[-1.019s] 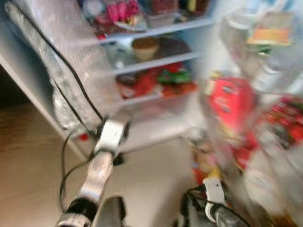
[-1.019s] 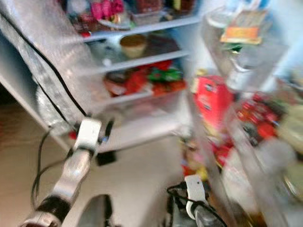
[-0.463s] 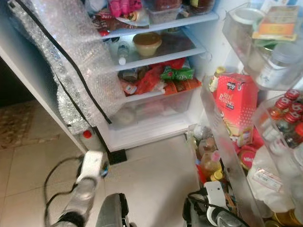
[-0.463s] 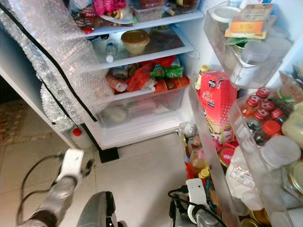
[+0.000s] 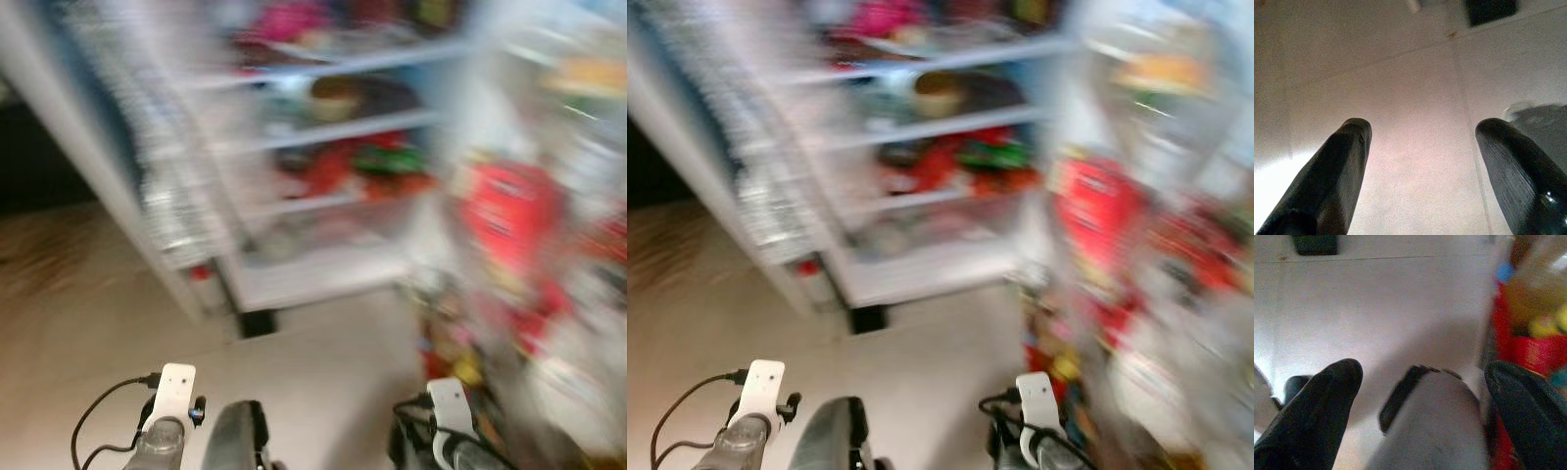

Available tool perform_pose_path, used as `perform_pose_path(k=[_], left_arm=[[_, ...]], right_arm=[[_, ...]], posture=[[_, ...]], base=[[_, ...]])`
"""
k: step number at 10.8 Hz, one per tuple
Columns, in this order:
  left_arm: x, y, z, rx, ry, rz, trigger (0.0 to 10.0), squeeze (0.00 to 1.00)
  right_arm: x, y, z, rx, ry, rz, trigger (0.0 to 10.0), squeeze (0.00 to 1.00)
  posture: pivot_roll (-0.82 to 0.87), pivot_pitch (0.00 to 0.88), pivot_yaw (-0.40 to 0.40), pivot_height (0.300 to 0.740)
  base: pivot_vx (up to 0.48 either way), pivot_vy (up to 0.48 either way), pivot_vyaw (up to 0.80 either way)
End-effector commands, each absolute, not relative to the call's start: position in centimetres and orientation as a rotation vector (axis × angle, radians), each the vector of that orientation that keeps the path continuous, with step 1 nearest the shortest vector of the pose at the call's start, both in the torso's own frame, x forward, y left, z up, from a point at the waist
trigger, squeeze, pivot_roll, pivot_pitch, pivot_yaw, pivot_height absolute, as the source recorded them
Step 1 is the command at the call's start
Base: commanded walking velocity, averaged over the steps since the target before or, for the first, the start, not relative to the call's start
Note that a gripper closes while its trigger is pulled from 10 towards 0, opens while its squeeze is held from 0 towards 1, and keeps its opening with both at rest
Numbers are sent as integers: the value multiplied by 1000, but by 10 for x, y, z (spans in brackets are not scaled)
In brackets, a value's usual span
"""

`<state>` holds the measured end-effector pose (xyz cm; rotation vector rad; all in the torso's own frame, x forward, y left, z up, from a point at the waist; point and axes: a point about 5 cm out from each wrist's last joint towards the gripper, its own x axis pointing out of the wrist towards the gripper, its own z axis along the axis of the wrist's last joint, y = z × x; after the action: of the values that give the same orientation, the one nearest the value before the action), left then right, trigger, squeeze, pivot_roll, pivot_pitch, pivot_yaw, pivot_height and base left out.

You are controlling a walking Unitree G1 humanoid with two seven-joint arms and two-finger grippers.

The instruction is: Restocking fridge

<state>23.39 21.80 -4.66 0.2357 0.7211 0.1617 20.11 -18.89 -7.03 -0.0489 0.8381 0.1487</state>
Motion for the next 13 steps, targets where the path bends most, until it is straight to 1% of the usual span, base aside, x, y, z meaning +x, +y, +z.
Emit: perform_pose_path(k=[1,13], left_arm=[[228,222,-50,239,740,181,10000,0],[223,218,-54,238,757,178,10000,0]], right_arm=[[157,-176,-95,-7,1028,185,10000,0],[156,-177,-95,14,1022,163,10000,0]], posture=[[-34,128,59,585],[-38,142,58,585]], base=[[0,356,0],[0,373,0]])
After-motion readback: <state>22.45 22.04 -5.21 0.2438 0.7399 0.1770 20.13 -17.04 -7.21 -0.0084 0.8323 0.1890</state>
